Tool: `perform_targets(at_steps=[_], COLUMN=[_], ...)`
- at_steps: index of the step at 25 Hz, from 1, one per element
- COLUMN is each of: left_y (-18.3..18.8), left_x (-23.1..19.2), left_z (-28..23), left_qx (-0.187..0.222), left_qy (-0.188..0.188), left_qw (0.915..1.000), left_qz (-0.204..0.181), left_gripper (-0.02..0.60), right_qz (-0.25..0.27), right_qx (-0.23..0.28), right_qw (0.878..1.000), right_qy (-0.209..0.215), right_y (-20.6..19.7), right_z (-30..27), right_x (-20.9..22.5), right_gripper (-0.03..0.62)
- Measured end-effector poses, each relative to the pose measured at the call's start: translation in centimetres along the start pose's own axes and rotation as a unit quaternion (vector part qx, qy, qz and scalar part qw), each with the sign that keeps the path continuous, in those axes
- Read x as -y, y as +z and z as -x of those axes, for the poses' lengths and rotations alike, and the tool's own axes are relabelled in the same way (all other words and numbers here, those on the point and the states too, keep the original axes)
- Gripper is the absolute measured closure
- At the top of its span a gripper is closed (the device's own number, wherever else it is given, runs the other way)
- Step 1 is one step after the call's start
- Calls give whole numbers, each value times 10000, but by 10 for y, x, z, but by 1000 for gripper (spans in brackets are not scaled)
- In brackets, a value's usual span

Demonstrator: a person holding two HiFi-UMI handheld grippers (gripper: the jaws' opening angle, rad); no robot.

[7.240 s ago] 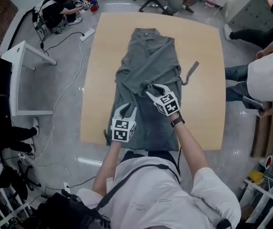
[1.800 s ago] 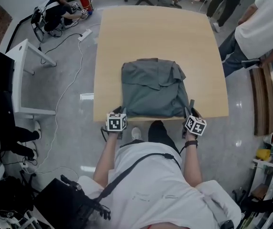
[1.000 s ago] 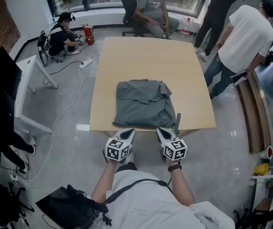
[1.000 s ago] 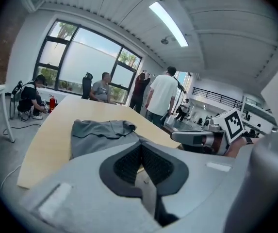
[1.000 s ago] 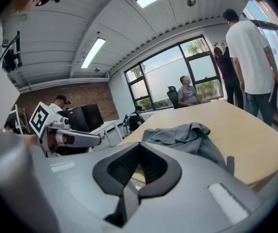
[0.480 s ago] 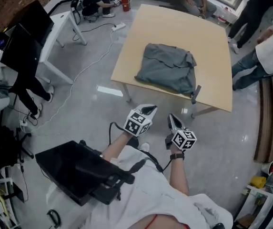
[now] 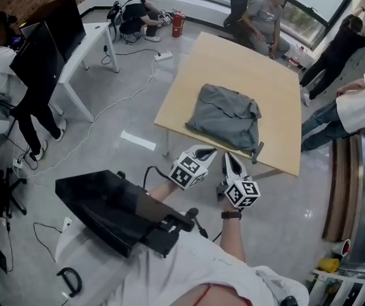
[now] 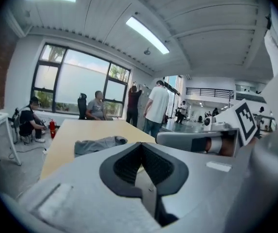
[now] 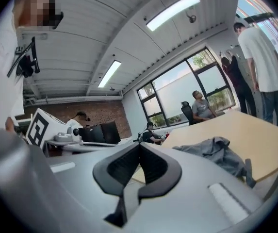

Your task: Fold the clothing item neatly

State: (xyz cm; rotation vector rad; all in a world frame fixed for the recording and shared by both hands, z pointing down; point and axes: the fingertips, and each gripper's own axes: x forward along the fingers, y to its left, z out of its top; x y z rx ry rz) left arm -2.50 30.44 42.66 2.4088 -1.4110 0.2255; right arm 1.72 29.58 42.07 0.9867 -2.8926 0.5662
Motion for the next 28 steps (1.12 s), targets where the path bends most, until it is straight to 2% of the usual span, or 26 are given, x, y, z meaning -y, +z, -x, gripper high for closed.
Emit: perform_targets(at_steps=[4, 7, 9, 13, 23, 28], left_y=[62, 80, 81, 70, 39, 30], left_x=[-36, -46, -52, -65, -52, -40], left_z=[26, 44, 54, 65, 60, 54], left_qx=[956, 1259, 1301, 1272, 1005, 893], left_qy=[592, 711, 800, 926, 749, 578], left_qw=[9936, 9895, 9882, 9875, 9921, 9942], left_qz=[98, -73, -151, -55, -41, -129], left_gripper=[581, 581, 581, 581, 581, 581], right_qz=[634, 703, 577, 459, 389, 262], right_qx=[153, 249, 256, 256, -44, -110], right_qw=[9967, 9942, 9939, 9925, 9942, 9931], right_qy=[-486, -777, -909, -1105, -1006, -1138], right_y=[39, 52, 53, 47, 5, -8], right_z=[-21, -25, -23, -19, 3, 16], right_x=[-16, -16, -12, -12, -34, -24], right_gripper=[588, 588, 588, 588, 588, 588])
